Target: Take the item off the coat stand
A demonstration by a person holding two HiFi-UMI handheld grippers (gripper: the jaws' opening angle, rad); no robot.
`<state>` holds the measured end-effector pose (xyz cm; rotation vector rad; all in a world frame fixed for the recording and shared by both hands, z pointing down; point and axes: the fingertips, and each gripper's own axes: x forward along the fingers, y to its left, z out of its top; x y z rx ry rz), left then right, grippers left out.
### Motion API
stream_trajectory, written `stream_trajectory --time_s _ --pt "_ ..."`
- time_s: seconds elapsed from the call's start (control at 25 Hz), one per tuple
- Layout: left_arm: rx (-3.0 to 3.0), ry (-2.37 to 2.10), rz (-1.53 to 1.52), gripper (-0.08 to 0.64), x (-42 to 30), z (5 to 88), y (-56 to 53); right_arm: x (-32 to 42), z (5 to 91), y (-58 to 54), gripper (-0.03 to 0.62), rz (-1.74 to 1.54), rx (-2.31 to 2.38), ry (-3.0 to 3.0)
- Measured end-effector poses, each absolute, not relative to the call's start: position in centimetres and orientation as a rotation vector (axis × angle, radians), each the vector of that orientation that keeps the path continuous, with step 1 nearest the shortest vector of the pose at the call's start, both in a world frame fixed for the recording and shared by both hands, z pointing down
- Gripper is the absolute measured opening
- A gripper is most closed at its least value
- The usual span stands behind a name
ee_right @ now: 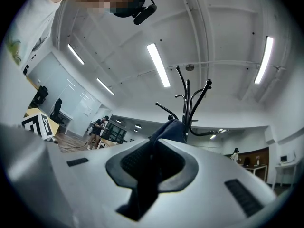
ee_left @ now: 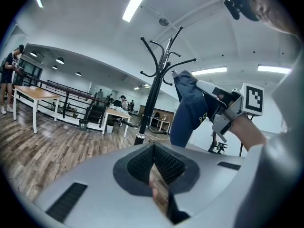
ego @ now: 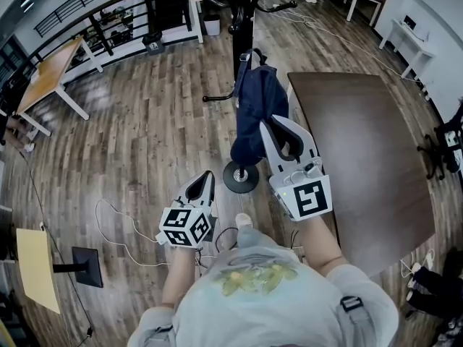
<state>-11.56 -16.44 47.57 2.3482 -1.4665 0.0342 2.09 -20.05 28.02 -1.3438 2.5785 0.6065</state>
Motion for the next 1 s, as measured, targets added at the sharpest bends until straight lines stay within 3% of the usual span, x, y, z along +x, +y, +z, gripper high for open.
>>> stream_trajectory --time_s 1.0 --pt "2.351 -1.434 0.041 0.015 -10.0 48.2 -15.5 2.9 35.3 -17.3 0.051 0.403 -1.315 2.741"
